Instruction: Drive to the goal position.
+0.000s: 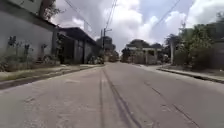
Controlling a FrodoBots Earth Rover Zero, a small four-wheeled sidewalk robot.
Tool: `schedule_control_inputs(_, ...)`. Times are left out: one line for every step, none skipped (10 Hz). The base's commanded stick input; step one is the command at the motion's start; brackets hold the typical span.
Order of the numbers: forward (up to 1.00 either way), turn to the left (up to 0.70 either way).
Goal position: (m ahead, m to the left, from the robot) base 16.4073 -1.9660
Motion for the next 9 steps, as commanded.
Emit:
schedule_control_inputs(1.0,0.0)
schedule_control_inputs(1.0,0.0)
schedule_control_inputs(1.0,0.0)
schedule_control_inputs(1.0,0.0)
schedule_control_inputs(1.0,0.0)
schedule_control_inputs(1.0,0.0)
schedule_control_inputs(1.0,0.0)
schedule_control_inputs(1.0,-0.09)
schedule_control_inputs(1.0,-0.22)
